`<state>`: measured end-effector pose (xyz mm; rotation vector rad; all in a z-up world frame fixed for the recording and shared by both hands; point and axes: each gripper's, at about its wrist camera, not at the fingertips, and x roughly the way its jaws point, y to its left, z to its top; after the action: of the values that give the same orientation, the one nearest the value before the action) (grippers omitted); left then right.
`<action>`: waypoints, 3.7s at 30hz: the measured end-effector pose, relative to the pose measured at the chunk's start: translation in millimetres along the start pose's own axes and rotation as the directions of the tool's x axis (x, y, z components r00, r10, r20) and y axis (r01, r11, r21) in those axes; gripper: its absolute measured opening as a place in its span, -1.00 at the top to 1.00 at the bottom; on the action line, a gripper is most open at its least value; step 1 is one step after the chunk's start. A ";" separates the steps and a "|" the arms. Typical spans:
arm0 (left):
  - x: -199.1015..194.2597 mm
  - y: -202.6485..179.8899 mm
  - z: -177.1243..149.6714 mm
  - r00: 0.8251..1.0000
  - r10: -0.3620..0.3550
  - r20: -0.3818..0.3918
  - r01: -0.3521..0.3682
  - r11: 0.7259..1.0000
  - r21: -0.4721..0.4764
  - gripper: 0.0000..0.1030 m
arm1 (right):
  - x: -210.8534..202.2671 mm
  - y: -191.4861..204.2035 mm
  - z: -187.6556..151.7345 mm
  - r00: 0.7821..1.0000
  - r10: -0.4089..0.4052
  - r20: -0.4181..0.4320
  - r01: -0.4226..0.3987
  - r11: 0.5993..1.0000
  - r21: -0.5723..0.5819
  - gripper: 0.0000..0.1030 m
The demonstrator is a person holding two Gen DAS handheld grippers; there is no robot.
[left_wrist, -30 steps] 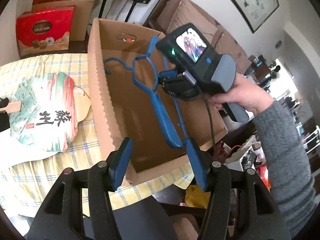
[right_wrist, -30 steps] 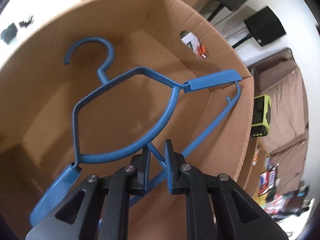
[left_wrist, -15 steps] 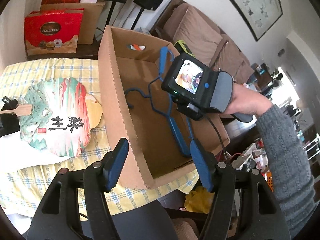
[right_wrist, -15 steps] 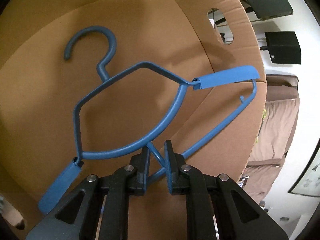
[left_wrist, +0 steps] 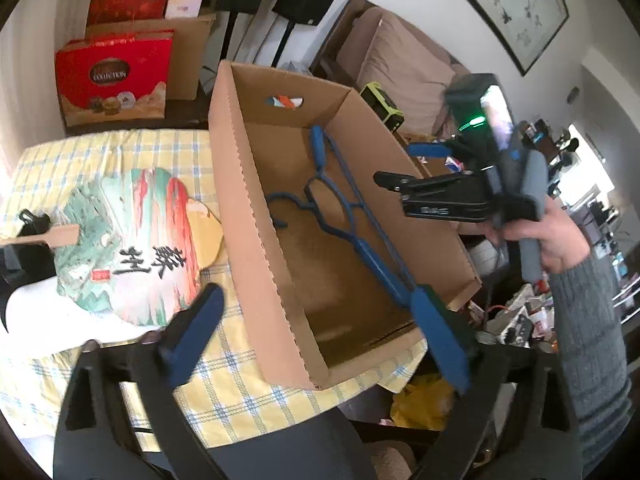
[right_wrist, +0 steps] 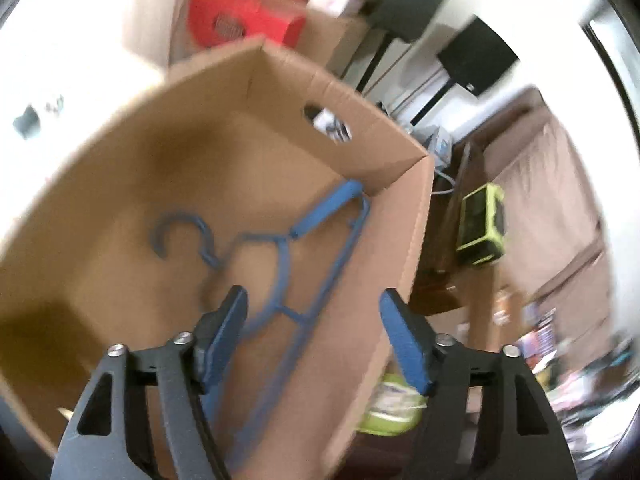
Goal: Organize objects
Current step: 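Lower the hanger into the box and open the right tool, then withdraw the right tool from the box back toward the table, then grasp the white paper sheet with the left tool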
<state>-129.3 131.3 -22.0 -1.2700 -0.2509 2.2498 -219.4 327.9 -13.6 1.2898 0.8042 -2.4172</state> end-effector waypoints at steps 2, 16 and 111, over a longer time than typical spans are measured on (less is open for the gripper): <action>-4.3 -4.3 -0.7 0.999 0.028 0.024 -0.029 0.999 0.029 -0.96 | -13.6 -5.1 -5.6 0.998 0.043 0.039 -0.047 0.994 0.100 -0.45; -17.8 -10.0 0.9 0.979 0.176 0.104 -0.185 0.979 0.089 -1.00 | -68.6 21.9 -39.2 0.983 0.098 0.152 -0.146 0.926 0.349 -0.57; -52.1 270.3 -83.4 0.983 0.181 -0.032 -0.179 0.900 -0.397 0.11 | -25.2 287.1 33.4 0.908 0.376 0.186 -0.414 0.875 0.249 -0.23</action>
<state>-136.1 -131.3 -139.2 -1.5470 -0.6483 2.4418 -87.5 76.9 -75.3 1.2271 0.1315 -2.2973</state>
